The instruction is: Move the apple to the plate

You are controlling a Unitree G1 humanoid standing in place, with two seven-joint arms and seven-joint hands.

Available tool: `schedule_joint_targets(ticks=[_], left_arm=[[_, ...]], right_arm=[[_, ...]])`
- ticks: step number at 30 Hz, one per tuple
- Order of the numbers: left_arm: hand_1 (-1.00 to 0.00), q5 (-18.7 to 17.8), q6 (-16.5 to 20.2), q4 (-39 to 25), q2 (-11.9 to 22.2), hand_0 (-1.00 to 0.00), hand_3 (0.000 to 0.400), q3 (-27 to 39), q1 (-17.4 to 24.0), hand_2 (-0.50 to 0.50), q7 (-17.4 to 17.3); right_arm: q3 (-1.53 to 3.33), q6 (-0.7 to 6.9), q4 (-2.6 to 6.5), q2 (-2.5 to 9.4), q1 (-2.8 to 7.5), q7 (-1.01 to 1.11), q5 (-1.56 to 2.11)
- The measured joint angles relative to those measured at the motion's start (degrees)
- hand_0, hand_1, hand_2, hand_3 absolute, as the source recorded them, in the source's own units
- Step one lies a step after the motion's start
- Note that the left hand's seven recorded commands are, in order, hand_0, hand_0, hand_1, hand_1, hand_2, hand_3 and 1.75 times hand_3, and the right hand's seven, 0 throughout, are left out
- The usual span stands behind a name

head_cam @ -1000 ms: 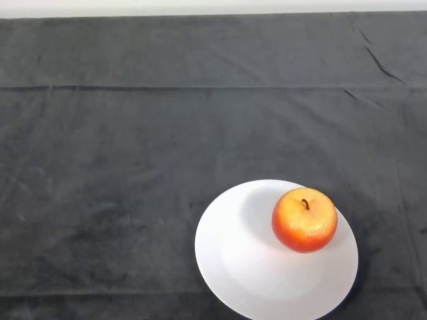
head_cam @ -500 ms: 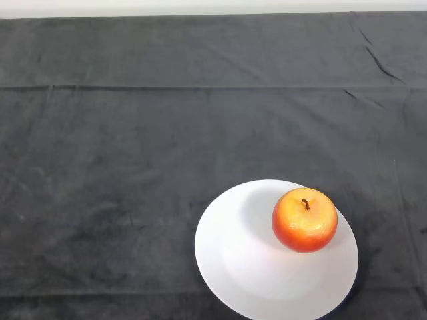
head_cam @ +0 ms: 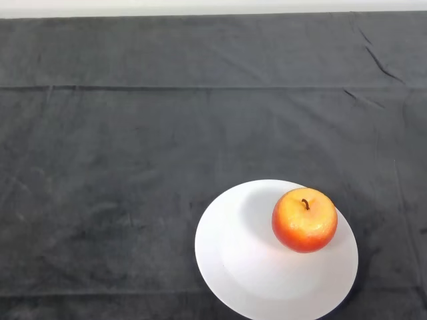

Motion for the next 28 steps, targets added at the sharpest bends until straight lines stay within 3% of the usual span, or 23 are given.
schedule_joint_targets(ticks=[28], left_arm=[[0.00, 0.0, 0.0, 0.0, 0.0, 0.00, 0.000, 0.0, 0.0, 0.00, 0.0]], right_arm=[[0.00, 0.00, 0.00, 0.00, 0.00, 0.00, 0.00]])
